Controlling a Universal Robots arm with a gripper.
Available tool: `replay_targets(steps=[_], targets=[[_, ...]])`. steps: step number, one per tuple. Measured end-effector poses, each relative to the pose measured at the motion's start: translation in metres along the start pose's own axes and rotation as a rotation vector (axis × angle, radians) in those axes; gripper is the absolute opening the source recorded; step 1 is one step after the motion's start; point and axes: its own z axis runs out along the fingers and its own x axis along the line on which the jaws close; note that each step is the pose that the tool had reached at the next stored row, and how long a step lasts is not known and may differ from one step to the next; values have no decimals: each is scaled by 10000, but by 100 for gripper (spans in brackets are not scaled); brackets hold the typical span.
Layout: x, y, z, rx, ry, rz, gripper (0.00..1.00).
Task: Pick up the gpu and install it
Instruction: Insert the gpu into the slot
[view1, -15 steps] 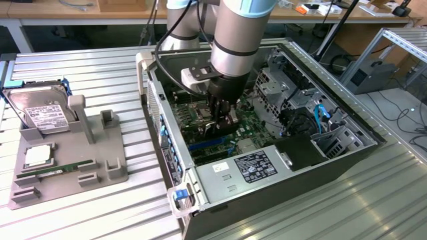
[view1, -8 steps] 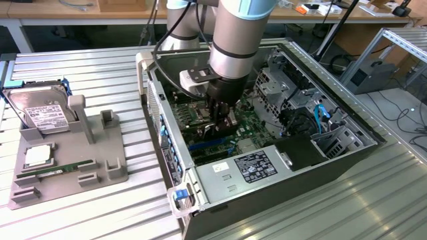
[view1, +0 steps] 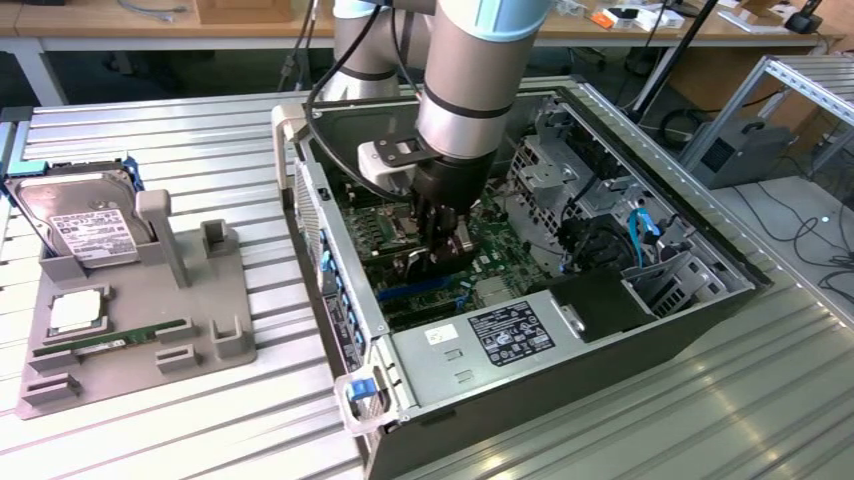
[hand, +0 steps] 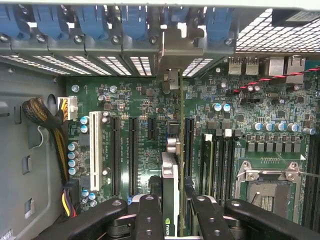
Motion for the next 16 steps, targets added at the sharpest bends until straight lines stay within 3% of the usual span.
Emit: replay_targets(steps=[16], targets=[[9, 40, 52, 1, -33, 76, 27]])
